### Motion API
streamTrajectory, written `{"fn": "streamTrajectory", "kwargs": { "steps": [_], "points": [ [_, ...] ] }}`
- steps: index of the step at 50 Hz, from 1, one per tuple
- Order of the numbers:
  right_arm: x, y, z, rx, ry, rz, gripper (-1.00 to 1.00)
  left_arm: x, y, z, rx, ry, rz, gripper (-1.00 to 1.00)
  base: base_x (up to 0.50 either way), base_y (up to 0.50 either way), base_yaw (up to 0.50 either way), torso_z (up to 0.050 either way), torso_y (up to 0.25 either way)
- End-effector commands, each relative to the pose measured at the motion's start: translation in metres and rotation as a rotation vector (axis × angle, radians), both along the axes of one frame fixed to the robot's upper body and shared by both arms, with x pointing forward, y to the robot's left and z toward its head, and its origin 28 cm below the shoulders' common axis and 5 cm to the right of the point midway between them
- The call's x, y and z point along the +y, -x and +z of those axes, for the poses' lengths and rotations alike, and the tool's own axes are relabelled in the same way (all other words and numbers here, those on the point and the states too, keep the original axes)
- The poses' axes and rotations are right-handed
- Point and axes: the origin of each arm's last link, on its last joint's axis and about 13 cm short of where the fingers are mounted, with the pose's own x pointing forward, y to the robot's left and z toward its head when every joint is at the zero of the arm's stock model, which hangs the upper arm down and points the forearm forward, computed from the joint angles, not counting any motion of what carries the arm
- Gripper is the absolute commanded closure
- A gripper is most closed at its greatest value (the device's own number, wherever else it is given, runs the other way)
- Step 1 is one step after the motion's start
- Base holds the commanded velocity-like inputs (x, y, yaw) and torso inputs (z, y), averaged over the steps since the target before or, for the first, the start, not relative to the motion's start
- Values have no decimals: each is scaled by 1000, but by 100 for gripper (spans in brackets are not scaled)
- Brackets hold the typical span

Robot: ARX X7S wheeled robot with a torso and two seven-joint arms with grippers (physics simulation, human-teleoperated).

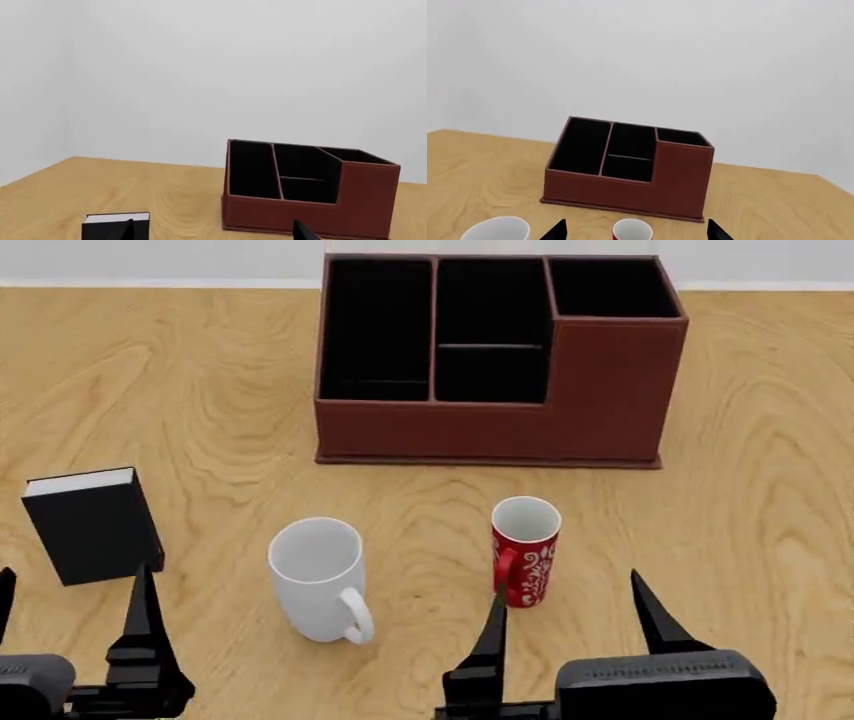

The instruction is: Pick up the white mug and place it to the right of the caddy.

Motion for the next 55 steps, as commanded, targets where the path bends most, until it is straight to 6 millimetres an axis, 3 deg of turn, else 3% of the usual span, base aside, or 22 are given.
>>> {"fn": "streamTrajectory", "kwargs": {
  "steps": [1, 12, 20, 55],
  "points": [
    [2, 3, 10, -23, 14, 22, -100, 2, -5, 10, -26, 10, 24, -100, 0, 0, 0, 50, 0],
    [4, 5, 14, -31, 16, 39, -100, 3, -2, 12, -19, 7, 17, -100, 210, -336, 0, 50, 0],
    [4, 6, 15, -45, 31, 13, -100, 3, -2, 12, -31, 7, 16, -100, 77, -75, 0, 0, 0],
    [5, 7, 18, -52, 2, 42, -100, 4, -4, 15, -38, -2, 52, -100, 500, 0, 0, 0, 0]
  ]
}}
